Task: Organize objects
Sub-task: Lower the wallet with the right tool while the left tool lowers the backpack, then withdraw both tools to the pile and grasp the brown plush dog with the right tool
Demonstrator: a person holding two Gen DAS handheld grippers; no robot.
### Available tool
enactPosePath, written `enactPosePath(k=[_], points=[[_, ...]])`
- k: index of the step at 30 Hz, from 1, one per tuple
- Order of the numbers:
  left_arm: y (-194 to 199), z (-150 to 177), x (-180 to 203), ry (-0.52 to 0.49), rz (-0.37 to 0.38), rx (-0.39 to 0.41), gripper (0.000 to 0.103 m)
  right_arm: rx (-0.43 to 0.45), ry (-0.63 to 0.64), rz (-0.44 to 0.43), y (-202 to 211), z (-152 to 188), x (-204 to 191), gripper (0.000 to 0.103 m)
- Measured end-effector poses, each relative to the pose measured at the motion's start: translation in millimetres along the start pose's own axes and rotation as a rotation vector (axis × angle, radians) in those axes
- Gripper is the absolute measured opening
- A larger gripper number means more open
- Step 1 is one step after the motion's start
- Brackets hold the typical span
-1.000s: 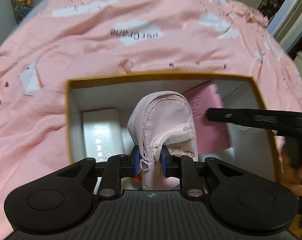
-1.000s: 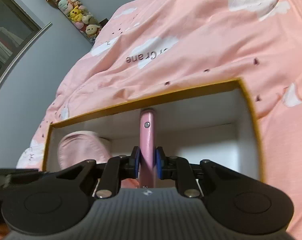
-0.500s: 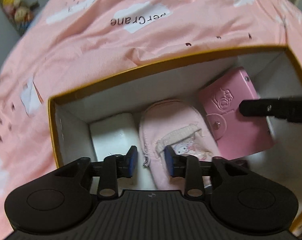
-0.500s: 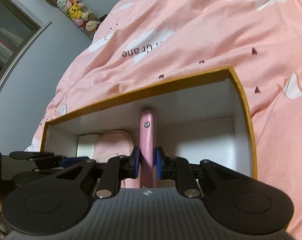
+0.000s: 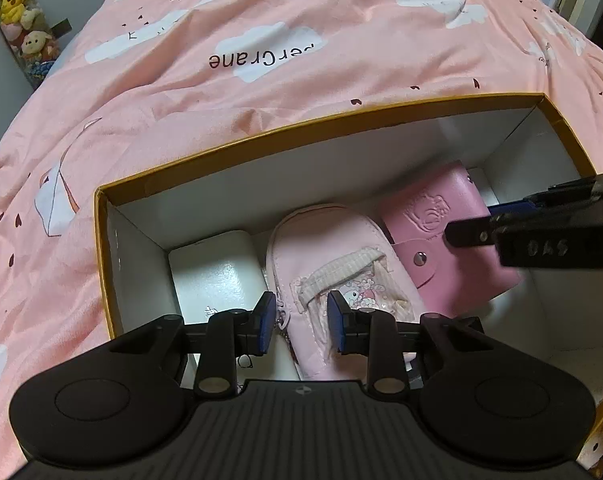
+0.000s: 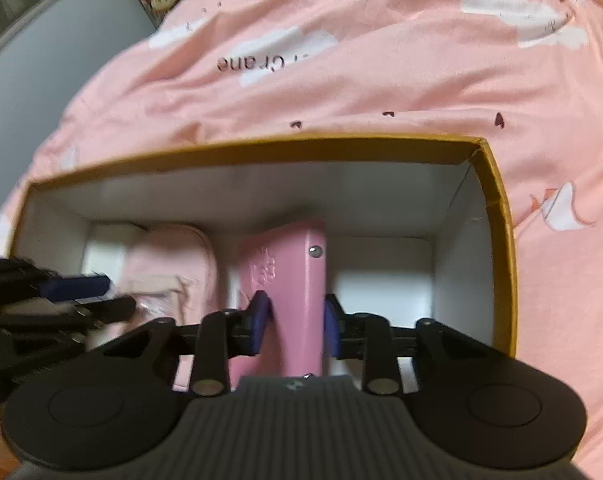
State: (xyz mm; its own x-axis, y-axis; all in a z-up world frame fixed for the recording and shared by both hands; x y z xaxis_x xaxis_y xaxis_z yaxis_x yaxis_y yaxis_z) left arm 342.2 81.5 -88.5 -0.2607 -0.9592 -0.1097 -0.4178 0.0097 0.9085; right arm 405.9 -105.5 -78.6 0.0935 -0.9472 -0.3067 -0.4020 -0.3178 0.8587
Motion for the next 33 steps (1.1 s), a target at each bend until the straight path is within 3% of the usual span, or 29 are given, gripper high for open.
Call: enactPosePath(k=[5, 9, 15, 22, 27, 33], points=[[2, 1, 2, -0.008, 0.000, 0.002, 0.034, 0.003, 0.041, 0.071, -9, 5, -3, 0.047], [5, 2, 3, -0.008, 0.000, 0.006, 0.034, -0.049, -0.034, 0.047, -19, 3, -1, 0.045], [15, 5, 6, -0.002, -0.010, 0.029, 0.034, -0.032, -0.044, 0.038, -11, 7, 2, 0.046], [70, 23, 21, 0.026, 0.013, 0.152, 0.034, 0.094, 0.034, -0.002, 53, 26, -8, 0.049], [116, 52, 48, 0.051, 0.089, 0.240, 0.034, 0.176, 0.061, -0.057, 109, 59, -8, 0.049], [136, 93, 88, 0.099, 0.204, 0.265, 0.034, 0.231, 0.078, -0.089, 160, 119, 2, 0.049]])
Point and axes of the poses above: each gripper's, at about its wrist camera, not at the fingertips, and y roughly against the way its jaws point, x to its right, z to its underside, the point moved 2 cm from there along -y, roughly the way its jaws point, and after that the axes turned 10 degrees about -y, right-handed, at the moved point
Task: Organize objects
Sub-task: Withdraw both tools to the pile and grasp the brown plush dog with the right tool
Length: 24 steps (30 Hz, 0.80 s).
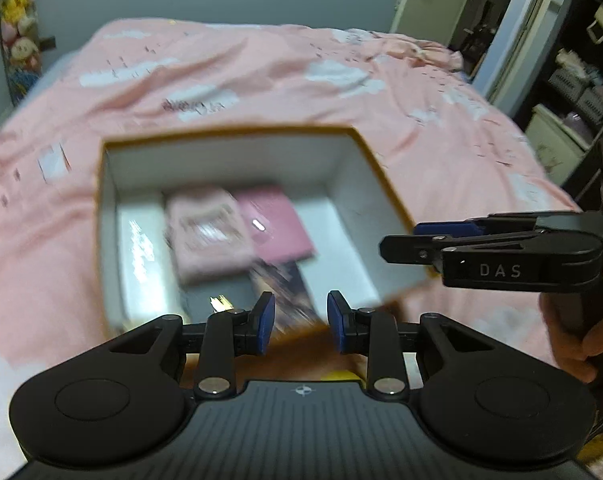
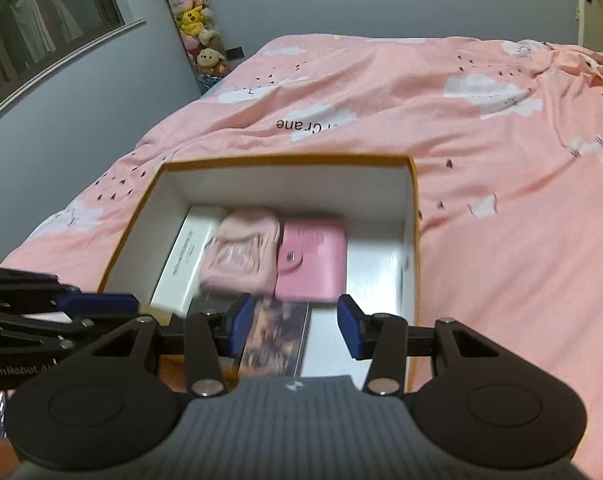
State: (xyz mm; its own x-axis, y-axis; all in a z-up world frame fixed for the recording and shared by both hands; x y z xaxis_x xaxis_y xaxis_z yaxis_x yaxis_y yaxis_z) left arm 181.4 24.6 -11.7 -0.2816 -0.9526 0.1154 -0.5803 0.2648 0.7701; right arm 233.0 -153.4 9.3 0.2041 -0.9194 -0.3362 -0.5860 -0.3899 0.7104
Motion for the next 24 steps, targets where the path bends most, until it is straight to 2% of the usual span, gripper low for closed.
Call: enactPosePath(k=[5, 9, 12, 17, 24], points=[[-10, 38, 33, -0.046, 0.018, -0.054, 0.034, -0.044, -0.052, 0.034, 26, 49, 11, 0.049], [-22, 62, 44, -0.043, 0.074, -0.095, 0.034, -0.111, -0.137, 0.085, 33, 82, 27, 0.049], [-28, 71, 48, -0.029, 0.097, -0.117, 0.034, -0.152, -0.185, 0.145, 32, 99, 39, 0.056], [-33, 78, 55, -0.060, 0.069, -0.160, 0.034, -0.243, -0.322, 0.215, 29, 125, 60, 0.062], [-31, 84, 56, -0.056, 0.068, -0.170, 0.034, -0.377, -0.494, 0.192, 12, 151, 78, 0.066]])
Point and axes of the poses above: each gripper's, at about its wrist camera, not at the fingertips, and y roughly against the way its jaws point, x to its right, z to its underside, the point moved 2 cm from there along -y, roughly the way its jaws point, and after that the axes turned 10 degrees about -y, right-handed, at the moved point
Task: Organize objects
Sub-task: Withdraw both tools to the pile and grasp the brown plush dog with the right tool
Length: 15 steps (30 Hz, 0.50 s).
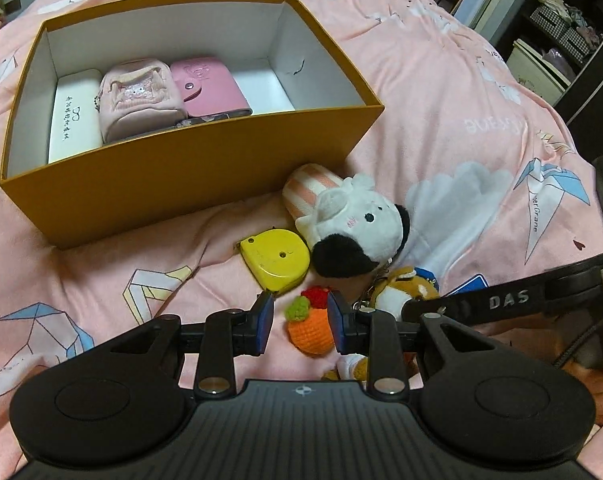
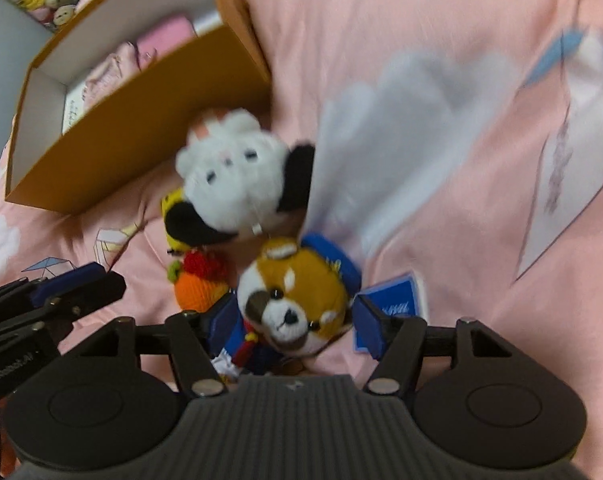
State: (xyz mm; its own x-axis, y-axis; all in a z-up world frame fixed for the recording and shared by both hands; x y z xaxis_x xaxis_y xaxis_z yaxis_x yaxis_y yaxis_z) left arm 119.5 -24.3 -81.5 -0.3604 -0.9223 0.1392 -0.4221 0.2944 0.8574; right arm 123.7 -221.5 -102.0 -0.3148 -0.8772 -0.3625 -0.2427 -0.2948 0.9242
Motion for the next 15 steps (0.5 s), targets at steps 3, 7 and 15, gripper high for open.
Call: enactPosePath(k=[3, 7, 15], points=[[0, 0, -1, 0.003, -0.001, 0.000, 0.034, -0.031, -0.025, -0.016, -11, 2, 1, 0.066], [0, -1, -2, 0.008, -0.003, -0.002, 0.034, -0.020, -0.028, -0.001, -19, 0, -1, 0.064], [0, -2, 1, -0.001, 0.004, 0.006, 0.034, 0.013, 0.058, 0.012, -8, 6, -7, 0.051]])
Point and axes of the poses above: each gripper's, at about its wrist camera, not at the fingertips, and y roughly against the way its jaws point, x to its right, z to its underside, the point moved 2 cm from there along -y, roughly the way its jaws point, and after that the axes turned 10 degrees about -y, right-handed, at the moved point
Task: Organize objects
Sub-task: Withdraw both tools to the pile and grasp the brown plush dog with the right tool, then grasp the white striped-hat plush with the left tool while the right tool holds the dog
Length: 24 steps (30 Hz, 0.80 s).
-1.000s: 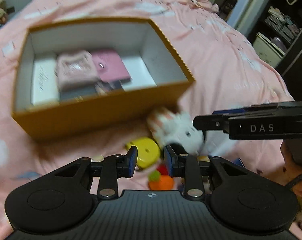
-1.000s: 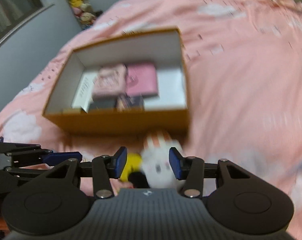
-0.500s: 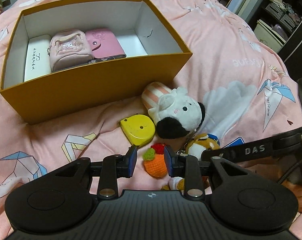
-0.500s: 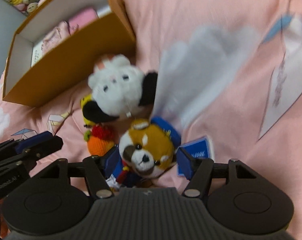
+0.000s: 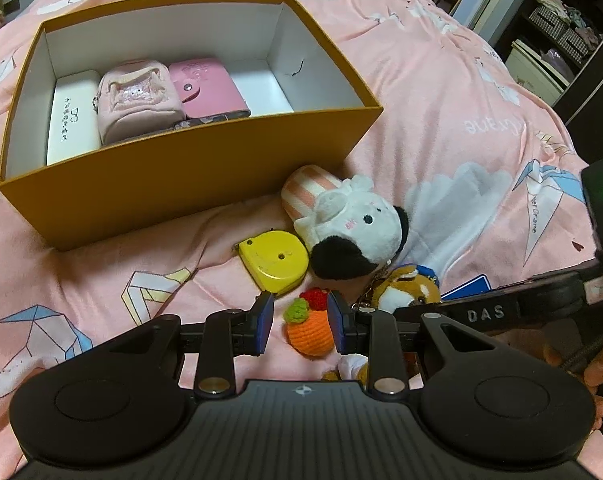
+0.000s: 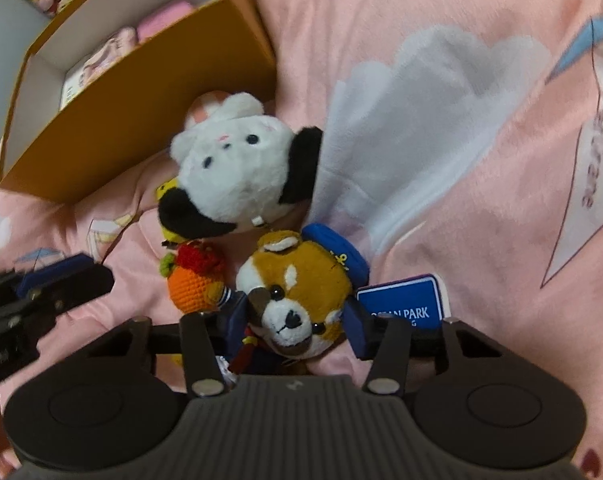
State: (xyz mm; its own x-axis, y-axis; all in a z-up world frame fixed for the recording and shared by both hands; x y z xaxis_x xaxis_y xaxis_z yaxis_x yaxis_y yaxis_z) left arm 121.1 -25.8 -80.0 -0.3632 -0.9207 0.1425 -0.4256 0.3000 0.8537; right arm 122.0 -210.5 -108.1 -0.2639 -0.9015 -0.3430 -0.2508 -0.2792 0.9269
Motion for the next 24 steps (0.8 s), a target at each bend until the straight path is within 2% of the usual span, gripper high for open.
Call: enactPosePath(k=[9, 14, 18, 24], points=[[5, -14, -4, 0.058, 0.058, 0.047, 0.034, 0.141, 0.198, 0.060, 58, -7, -17, 0.050], [0, -31, -10, 0.159, 0.131, 0.078, 0.036, 0.257, 0.322, 0.114, 87, -20, -31, 0.050], [-16, -40, -19, 0.265, 0.161, 0.070, 0.049, 0.321, 0.399, 0.152, 87, -38, -37, 0.050], [-44, -47, -25, 0.360, 0.167, 0.034, 0.057, 0.305, 0.433, 0.193, 58, -63, -37, 0.051]])
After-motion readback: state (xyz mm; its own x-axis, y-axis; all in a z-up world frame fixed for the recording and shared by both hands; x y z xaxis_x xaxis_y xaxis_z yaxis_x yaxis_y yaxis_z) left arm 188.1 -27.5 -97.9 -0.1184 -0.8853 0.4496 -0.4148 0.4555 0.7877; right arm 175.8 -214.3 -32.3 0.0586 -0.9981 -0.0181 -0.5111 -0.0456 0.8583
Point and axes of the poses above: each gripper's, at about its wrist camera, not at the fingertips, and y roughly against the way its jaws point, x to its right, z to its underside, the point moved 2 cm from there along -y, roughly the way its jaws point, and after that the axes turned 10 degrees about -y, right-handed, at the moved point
